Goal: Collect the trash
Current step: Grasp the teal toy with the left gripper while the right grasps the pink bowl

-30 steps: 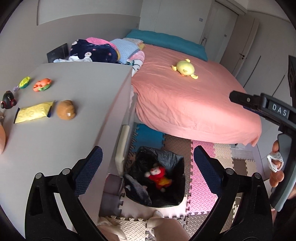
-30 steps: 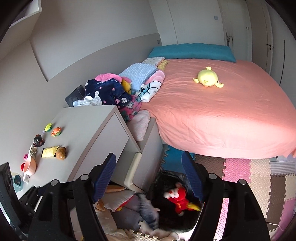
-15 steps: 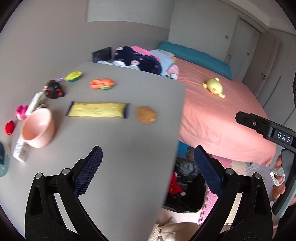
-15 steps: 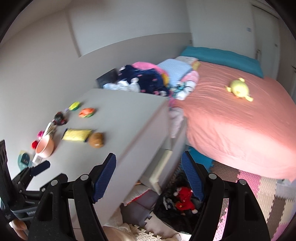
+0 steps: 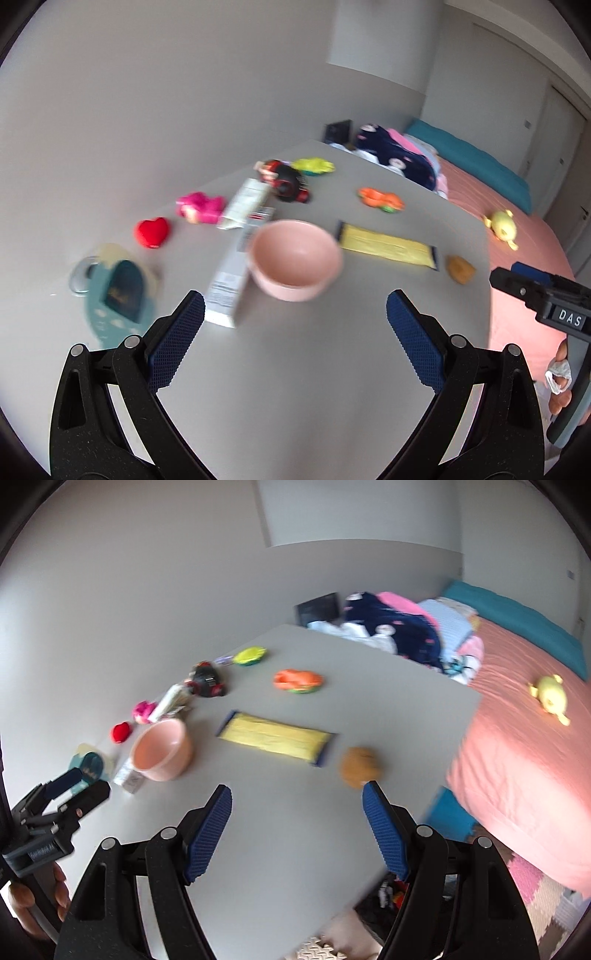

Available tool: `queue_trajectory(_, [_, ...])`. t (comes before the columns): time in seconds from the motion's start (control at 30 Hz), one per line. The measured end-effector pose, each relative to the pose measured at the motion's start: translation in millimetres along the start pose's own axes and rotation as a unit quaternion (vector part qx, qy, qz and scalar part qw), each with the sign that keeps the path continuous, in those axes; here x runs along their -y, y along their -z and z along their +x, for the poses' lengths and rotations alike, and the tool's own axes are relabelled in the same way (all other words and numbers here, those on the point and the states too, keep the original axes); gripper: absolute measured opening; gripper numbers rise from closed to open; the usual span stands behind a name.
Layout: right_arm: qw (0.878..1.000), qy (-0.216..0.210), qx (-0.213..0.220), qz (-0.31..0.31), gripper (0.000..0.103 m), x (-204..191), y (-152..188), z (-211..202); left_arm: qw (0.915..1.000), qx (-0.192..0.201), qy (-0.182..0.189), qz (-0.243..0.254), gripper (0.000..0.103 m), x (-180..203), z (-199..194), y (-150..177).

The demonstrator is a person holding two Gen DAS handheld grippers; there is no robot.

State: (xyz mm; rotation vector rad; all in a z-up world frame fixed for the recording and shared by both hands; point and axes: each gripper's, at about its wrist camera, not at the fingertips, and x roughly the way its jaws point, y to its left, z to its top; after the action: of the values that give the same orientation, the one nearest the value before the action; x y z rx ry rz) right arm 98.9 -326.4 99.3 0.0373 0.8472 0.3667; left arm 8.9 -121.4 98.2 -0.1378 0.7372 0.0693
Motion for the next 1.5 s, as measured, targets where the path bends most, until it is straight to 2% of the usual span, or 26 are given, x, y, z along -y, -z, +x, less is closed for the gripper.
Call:
queue_trajectory(0.2, [0.999, -0.029, -0.017, -0.022, 0.074, -50.7, -11.7, 30.7, 0.9978, 0.014, -0.047, -0.045, 0.096, -67.4, -8.9, -5.8])
queue_trajectory(0.37, [0.998, -0.047, -0.045, -0.022, 0.072, -85.2, -17.9, 63.3, 0.9949, -0.009, -0.061, -0.079, 0.096, -110.5, 4.0, -4.4])
queue_trajectory(0.5, [0.997, -0.031, -0.065, -0.006, 0.063, -101.9, -24.6, 89.1, 0.9928, -0.027, -0.063, -0.099, 0.096, -139.1, 16.5, -6.2])
queue_trajectory(0.7, [0.996, -0.004, -0.093, 0.010, 0.057, -113.4, -29.8, 120.1, 0.9896, -0.060, -0.068, -0.111, 0.096, -163.1, 43.5, -2.7])
queue_trajectory(0.77, [0.995, 0.006, -0.103, 0.009, 0.052, -117.0, -28.5, 130.1, 0.9881, -0.069, -0.069, -0.119, 0.096, -172.3, 50.8, 3.3])
queue_trajectory(0.9, [0.993, 0.005, -0.116, 0.015, 0.032, -120.5, -24.1, 142.7, 0.9873, -0.077, -0.055, -0.127, 0.095, -176.9, 63.0, 10.1])
queue_trajectory(0.93, [0.993, 0.008, -0.117, 0.015, 0.026, -120.7, -23.3, 143.8, 0.9877, -0.077, -0.057, -0.124, 0.093, -175.6, 65.4, 11.0])
queue_trajectory(1.0, [0.993, 0.006, -0.115, 0.019, 0.013, -119.1, -22.0, 142.8, 0.9878, -0.083, -0.059, -0.118, 0.080, -173.3, 71.4, 11.8])
queue_trajectory(1.03, [0.993, 0.000, -0.115, 0.024, 0.009, -117.5, -21.6, 141.3, 0.9876, -0.086, -0.057, -0.118, 0.078, -173.1, 73.9, 13.7])
queue_trajectory(1.07, [0.993, -0.003, -0.114, 0.027, 0.009, -116.8, -21.4, 139.7, 0.9884, -0.080, -0.061, -0.114, 0.072, -171.8, 73.0, 14.1])
queue_trajectory(1.1, [0.994, 0.000, -0.111, 0.025, 0.009, -116.6, -20.9, 136.8, 0.9887, -0.080, -0.060, -0.112, 0.061, -171.1, 72.9, 14.3])
queue_trajectory(1.13, [0.994, 0.004, -0.107, 0.021, 0.009, -117.3, -20.7, 133.9, 0.9887, -0.078, -0.058, -0.114, 0.059, -171.0, 72.0, 14.5])
queue_trajectory(1.37, [0.996, -0.007, -0.088, 0.024, 0.009, -107.5, -22.8, 110.2, 0.9881, -0.063, -0.047, -0.132, 0.057, -175.5, 65.0, 13.3])
queue_trajectory(1.5, [0.996, -0.015, -0.080, 0.027, 0.009, -98.4, -22.2, 94.0, 0.9900, -0.044, -0.040, -0.128, 0.052, -173.2, 46.4, 5.3])
